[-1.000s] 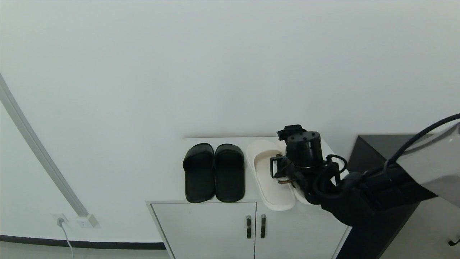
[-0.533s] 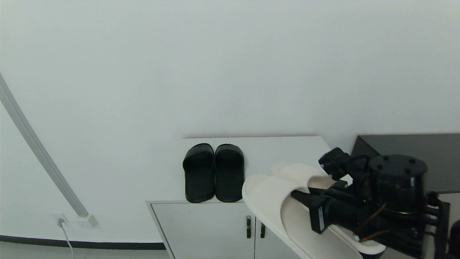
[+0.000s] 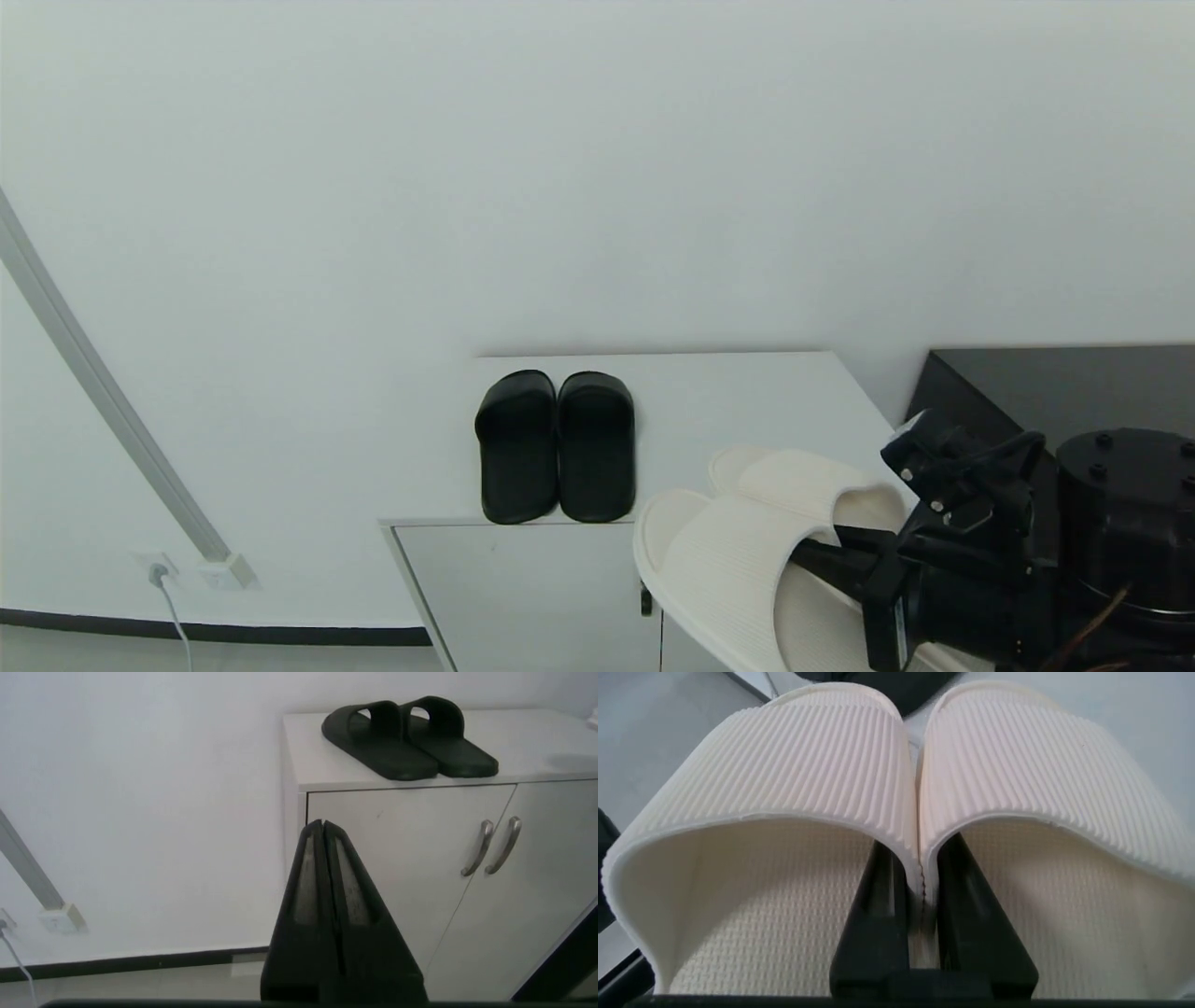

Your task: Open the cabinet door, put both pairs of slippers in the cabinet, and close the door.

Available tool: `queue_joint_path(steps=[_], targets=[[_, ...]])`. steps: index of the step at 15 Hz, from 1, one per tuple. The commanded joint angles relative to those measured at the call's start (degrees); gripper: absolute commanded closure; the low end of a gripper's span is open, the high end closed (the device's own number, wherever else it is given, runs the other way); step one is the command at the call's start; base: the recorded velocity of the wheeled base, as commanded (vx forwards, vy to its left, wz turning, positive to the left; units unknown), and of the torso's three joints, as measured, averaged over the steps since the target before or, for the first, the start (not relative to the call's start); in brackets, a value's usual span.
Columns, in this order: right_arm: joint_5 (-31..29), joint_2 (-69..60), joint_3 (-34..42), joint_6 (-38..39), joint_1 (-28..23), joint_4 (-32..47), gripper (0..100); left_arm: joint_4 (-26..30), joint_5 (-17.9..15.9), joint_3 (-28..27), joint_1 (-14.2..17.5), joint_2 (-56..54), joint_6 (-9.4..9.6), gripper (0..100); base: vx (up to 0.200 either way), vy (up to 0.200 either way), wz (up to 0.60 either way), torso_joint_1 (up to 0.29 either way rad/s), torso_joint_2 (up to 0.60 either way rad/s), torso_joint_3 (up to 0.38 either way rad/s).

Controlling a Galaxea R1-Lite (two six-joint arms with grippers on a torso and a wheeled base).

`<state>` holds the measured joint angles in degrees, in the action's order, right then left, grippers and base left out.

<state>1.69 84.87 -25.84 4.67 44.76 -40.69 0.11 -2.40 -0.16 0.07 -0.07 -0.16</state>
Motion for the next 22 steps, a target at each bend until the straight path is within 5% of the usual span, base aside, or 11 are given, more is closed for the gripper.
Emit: queue_joint_path(steps=[1,4,21,22], targets=[[0.1,-0.1,0.4,0.0,0.2,0.0,100,0.0,0.0,0.0,0.0,0.1,-0.02,100,-0.2,0.0,0.0,0.012,0.01,0.002],[0.1,-0.1,0.8,-0.3,0.3,-0.1,100,0.0,-0.1,0.0,0.0,0.1,-0.02,100,-0.2,0.0,0.0,-0.011,0.0,0.005],[0.1,-0.2,1.8,-0.3,0.9,-0.2,100,0.1,-0.1,0.0,0.0,0.1,-0.02,100,0.0,0.0,0.0,-0.042,0.1,0.057],[0.1,-0.1,1.8,-0.3,0.9,-0.2,100,0.1,-0.1,0.0,0.0,0.1,-0.02,0,0.0,0.0,0.0,-0.217,0.52,0.286]])
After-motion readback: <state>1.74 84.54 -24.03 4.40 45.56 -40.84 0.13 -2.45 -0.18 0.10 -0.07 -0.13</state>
